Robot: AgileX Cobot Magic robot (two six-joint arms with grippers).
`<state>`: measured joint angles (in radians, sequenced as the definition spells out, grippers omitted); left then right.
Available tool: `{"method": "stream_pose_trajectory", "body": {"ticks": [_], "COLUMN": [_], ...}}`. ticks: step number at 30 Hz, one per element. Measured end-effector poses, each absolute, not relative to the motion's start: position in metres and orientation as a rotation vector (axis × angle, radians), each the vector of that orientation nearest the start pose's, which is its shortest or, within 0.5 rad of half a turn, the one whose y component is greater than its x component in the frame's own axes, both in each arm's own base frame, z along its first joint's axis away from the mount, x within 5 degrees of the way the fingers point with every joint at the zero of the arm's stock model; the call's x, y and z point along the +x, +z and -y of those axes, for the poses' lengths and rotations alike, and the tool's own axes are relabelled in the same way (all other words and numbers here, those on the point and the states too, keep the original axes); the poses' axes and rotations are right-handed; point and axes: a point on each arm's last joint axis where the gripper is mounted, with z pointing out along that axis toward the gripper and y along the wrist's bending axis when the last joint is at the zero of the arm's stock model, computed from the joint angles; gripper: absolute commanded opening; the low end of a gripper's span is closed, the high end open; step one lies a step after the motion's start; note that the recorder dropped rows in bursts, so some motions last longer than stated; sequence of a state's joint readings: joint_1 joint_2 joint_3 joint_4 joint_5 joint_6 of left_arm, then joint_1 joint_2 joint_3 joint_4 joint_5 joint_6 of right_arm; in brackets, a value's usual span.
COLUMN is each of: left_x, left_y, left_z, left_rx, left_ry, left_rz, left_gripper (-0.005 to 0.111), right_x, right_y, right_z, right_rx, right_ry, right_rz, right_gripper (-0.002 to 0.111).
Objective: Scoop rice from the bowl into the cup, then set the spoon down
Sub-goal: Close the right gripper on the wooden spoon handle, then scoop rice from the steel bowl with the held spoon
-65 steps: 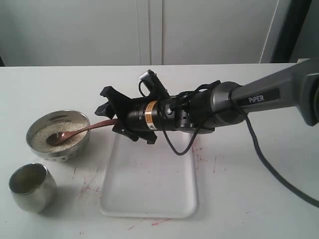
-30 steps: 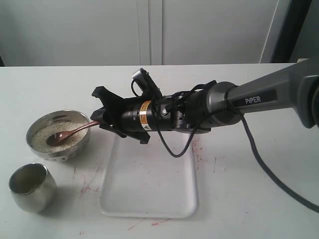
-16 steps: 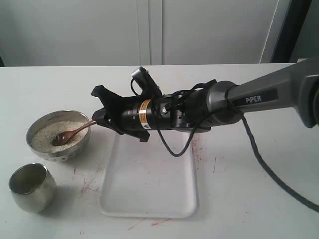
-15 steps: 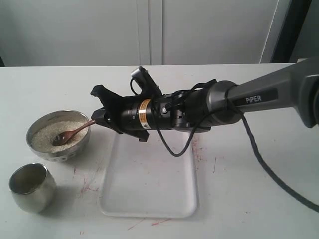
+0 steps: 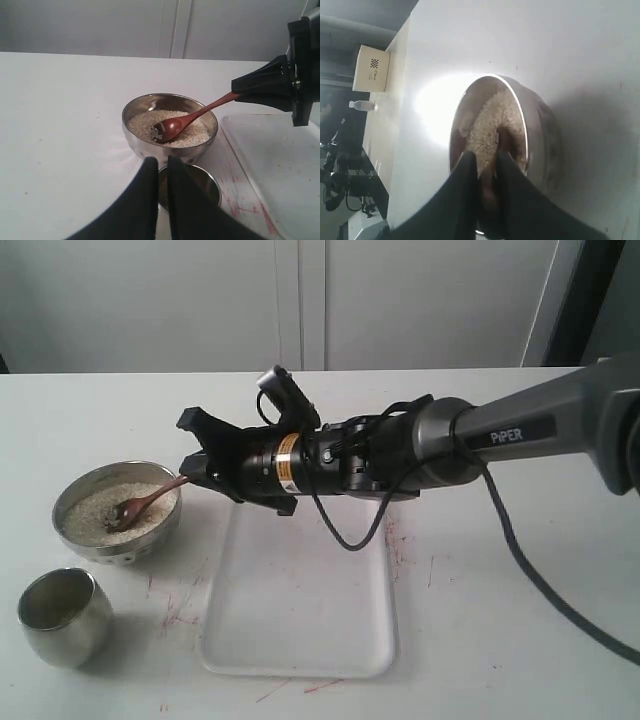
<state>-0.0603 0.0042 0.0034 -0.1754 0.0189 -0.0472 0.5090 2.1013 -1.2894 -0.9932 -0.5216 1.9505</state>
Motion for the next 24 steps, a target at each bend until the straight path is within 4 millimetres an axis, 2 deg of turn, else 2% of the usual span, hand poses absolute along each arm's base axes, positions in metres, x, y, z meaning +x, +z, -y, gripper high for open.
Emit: {"method": "stream_pose_trajectory", "body": {"ticks": [5, 11, 16, 24], "left_x": [0.057, 0.057, 0.057, 0.057], "left_y": [0.21, 0.21, 0.21, 0.21], "left_z": [0.004, 0.004, 0.004, 0.004], "left_rx": [-0.12, -0.12, -0.12, -0.12], "left_ry": [-0.229, -0.229, -0.229, -0.229], "left_rz": [-1.509, -1.509, -1.509, -1.509], "left_gripper": [0.014, 0.014, 0.014, 0.014], "right_x": [0.378, 0.376, 0.371, 0.367], "right_y": [0.165, 0.191, 0.194, 0.201], "right_z": [-0.254, -0.25, -0.254, -0.261], "right_rx": [0.213, 0.045, -0.266, -0.532], "right_ry": [1.317, 1.219, 1.101, 1.041], "right_rz": [-2.23, -2.162, -2.133, -2.011], "right_gripper": [0.0, 0.0, 0.0, 0.0]}}
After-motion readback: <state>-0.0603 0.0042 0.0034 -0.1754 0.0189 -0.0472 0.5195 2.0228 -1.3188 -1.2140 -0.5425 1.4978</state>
